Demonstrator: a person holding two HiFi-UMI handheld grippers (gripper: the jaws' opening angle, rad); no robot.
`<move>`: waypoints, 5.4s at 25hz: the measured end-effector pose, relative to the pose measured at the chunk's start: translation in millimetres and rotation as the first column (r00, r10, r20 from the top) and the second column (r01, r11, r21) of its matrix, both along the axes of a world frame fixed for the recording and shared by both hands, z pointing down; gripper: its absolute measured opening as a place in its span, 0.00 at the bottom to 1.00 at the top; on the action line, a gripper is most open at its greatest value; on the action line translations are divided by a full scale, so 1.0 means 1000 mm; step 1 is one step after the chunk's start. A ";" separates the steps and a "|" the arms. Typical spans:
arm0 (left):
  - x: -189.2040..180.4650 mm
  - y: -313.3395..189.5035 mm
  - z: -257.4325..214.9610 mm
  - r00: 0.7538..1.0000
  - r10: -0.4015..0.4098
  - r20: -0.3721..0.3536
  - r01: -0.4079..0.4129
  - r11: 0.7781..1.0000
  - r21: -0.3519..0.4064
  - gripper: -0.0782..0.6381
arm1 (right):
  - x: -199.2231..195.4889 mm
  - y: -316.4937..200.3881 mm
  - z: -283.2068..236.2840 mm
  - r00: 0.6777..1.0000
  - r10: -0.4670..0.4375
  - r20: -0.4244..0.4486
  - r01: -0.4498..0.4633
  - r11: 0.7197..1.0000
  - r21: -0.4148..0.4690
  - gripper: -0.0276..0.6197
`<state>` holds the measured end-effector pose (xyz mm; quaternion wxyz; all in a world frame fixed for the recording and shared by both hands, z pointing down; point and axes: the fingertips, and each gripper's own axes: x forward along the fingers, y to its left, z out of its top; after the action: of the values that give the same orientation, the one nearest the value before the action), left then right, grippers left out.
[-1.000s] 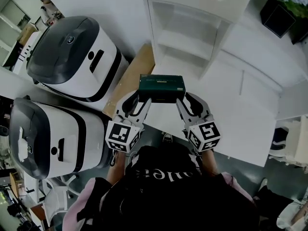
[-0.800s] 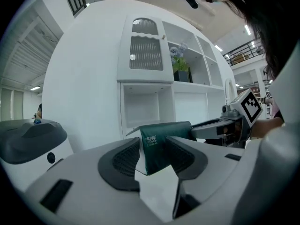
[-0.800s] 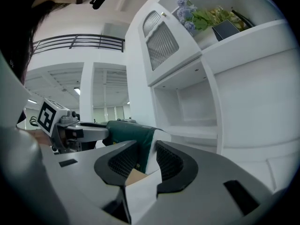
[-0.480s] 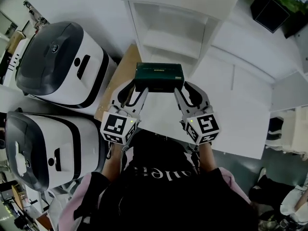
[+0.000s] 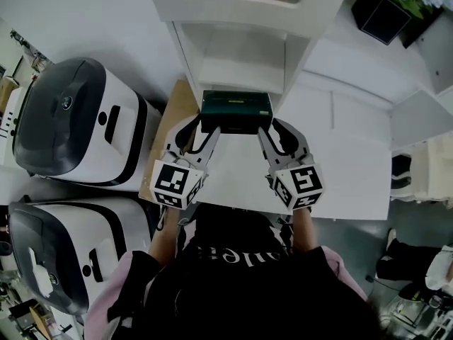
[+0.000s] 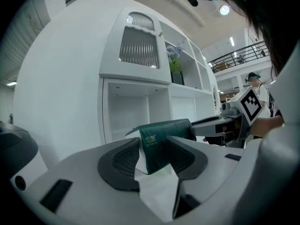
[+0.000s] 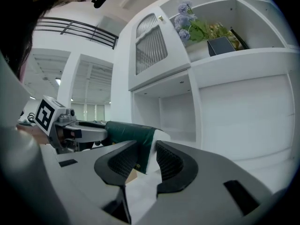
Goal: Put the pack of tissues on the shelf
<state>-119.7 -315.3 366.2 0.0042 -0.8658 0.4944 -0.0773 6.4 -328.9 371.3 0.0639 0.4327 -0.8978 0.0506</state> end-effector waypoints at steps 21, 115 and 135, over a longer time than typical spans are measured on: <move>-0.008 -0.099 0.014 0.983 0.167 0.074 -0.168 0.986 0.015 0.36 | -0.012 -0.083 0.006 0.976 0.190 -0.106 -0.189 0.982 0.026 0.27; 0.009 0.153 0.092 0.999 0.050 -0.010 -0.051 0.982 -0.184 0.37 | -0.021 0.127 0.102 0.992 -0.120 -0.042 0.110 0.974 -0.197 0.19; -0.068 0.290 0.096 0.982 0.172 -0.075 -0.181 0.973 -0.143 0.22 | -0.108 0.281 0.114 0.995 -0.040 -0.090 0.020 0.978 -0.209 0.15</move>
<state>-187.6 -25.7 461.8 -0.0693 -0.9061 0.4083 -0.0863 -101.3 -48.0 485.7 0.1515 0.4120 -0.8901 0.1228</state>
